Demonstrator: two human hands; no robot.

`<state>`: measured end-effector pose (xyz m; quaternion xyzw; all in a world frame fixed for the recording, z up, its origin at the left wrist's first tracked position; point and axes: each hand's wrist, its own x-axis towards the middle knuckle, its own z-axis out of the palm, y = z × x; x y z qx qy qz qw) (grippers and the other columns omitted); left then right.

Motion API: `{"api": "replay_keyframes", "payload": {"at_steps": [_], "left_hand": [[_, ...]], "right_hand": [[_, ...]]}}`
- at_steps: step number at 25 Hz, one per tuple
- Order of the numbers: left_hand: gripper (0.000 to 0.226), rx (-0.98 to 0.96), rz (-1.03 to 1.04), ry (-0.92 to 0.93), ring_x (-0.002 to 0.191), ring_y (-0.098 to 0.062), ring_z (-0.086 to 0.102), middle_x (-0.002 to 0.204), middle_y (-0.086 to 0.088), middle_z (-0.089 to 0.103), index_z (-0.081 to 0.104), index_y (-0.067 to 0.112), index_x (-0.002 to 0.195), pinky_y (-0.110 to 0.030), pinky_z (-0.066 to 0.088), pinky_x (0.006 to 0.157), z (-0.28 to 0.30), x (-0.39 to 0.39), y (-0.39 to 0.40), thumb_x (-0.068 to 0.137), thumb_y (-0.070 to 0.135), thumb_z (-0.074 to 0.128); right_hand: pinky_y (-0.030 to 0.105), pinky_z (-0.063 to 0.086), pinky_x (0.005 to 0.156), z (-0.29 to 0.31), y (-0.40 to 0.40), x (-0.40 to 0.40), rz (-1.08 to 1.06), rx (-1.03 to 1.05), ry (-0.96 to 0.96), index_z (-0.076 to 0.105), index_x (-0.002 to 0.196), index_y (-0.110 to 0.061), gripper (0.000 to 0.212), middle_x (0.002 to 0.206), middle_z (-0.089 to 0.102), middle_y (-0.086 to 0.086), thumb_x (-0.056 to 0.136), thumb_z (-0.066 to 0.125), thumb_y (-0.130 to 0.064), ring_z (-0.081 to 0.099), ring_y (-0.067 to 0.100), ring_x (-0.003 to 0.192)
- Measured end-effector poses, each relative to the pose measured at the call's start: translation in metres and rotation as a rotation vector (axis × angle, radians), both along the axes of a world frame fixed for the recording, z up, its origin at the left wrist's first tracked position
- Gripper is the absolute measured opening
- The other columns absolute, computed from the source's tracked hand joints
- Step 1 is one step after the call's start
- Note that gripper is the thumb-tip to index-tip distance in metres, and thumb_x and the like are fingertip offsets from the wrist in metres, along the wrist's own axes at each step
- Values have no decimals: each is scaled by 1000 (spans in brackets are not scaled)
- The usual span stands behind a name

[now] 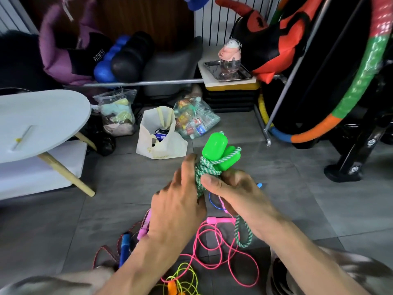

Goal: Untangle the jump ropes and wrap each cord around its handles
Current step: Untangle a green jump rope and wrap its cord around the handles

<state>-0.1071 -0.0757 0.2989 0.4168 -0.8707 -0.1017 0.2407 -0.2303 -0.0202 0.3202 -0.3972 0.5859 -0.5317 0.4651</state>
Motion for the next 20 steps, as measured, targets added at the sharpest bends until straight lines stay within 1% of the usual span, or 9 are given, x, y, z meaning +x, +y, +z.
{"api": "replay_keyframes", "payload": {"at_steps": [2,4,6,9,10,12,14,16,20], "left_hand": [[85,-9,-58,-21,48,-26,62,79,-1,68,37,17,130,-22,34,41,-1,1,-2,56,16,78],[78,193,-148,89,66,-21,67,90,7,69,34,28,131,-26,46,53,8,4,-6,67,19,76],[69,622,-340,291,78,-10,67,92,11,69,44,29,126,-28,51,67,16,13,-15,70,14,80],[67,1147,-525,492,58,-15,63,82,0,67,52,18,123,-28,52,51,28,21,-26,69,-12,80],[66,1129,-497,484,53,-17,60,79,-3,66,54,20,121,-28,51,47,28,20,-24,70,-15,76],[66,844,-353,398,53,-14,61,77,4,67,55,31,117,-31,52,47,23,18,-16,68,-8,73],[71,541,-221,265,62,-9,65,80,10,68,47,41,122,-32,54,58,17,18,-11,65,9,73],[78,394,-85,109,72,-20,67,82,5,69,33,46,131,-34,53,65,10,16,-9,67,22,70],[85,131,55,-132,83,-32,67,93,-1,68,10,41,144,-36,47,65,0,6,-7,80,36,66]], "right_hand": [[11,44,63,-8,-3,1,-88,-34,41,74,87,-17,20,73,73,-13,77,78,-34,65,-3,67],[15,46,63,-13,-5,-1,-106,-42,17,75,87,-15,18,73,73,-8,75,80,-27,66,1,66],[20,48,56,-13,-3,-6,-7,-50,-42,74,76,-15,10,64,70,-2,72,75,-24,63,4,60],[45,42,67,-15,-3,-9,182,-59,-79,70,88,-6,49,81,62,32,62,86,-44,52,29,76],[44,37,68,-15,-3,-9,193,-36,-94,69,89,-7,55,80,61,28,57,86,-49,49,28,77],[30,37,58,-12,-3,-11,188,38,-115,74,76,-22,27,65,61,2,58,83,-40,50,18,60],[20,47,61,-10,-2,-11,189,117,-78,75,75,-32,8,69,69,-11,68,75,-36,62,4,63],[20,49,74,-11,-2,-11,149,169,115,72,80,-23,27,74,69,-17,75,75,-49,64,-1,73],[21,25,46,-16,0,-5,-27,185,541,38,55,-15,56,46,33,-10,84,64,-56,31,6,46]]}}
